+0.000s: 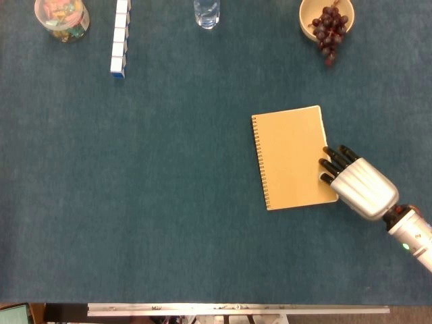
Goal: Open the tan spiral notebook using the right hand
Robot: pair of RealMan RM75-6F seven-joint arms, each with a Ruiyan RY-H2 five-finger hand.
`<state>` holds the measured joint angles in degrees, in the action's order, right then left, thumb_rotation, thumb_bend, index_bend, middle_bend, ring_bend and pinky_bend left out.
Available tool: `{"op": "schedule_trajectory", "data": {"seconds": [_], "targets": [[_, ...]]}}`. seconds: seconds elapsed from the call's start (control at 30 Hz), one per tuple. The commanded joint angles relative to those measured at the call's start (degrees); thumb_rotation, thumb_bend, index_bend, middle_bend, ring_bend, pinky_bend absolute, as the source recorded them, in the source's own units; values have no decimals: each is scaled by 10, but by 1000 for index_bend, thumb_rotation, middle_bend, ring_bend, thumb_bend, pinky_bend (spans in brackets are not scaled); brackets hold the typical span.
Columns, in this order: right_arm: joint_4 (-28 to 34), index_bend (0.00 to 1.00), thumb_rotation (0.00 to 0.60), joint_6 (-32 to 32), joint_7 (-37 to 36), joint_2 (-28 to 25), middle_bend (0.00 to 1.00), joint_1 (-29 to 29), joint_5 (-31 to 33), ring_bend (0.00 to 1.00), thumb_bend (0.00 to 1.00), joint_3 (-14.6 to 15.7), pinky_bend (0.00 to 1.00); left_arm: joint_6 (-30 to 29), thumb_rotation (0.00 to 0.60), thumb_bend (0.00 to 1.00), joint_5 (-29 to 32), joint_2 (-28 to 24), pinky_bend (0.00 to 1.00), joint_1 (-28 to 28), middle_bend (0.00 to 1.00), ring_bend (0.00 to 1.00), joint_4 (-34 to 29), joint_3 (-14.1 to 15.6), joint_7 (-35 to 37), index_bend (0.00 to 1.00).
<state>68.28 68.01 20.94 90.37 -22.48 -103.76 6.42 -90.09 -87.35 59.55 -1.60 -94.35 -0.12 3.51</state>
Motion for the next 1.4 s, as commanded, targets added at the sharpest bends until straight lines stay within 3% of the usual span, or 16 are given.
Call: {"op": "schedule_trajectory", "data": {"seconds": [0.03,0.2,0.53,0.73,1.1,1.4], "targets": [[-4,430,600,3,-4,2,322,-2,-2,152,343,1,229,-1,600,509,0,0,166,-1,280,163,0,0,0,318],[-11,465,600,10,-13,8,327,-4,-3,152,369,2,228,-1,600,509,1,-1,166,-2,280,163,-1,0,0,318],[-51,670,600,62,-53,27,404,1,-22,205,387,7,226,0,600,509,1,-1,166,-1,280,163,1,-1,3,318],[-46,705,600,75,-61,21,419,1,-23,226,387,7,227,-1,600,509,-1,-2,166,-1,280,163,0,-1,6,318],[25,733,600,110,-53,-59,431,5,-21,235,390,-1,227,3,600,509,-6,-4,166,2,280,163,-5,-1,3,318],[54,736,600,136,-75,-109,444,-20,-63,234,392,-6,227,2,600,509,-7,-4,166,1,280,163,-7,0,3,318]]}}
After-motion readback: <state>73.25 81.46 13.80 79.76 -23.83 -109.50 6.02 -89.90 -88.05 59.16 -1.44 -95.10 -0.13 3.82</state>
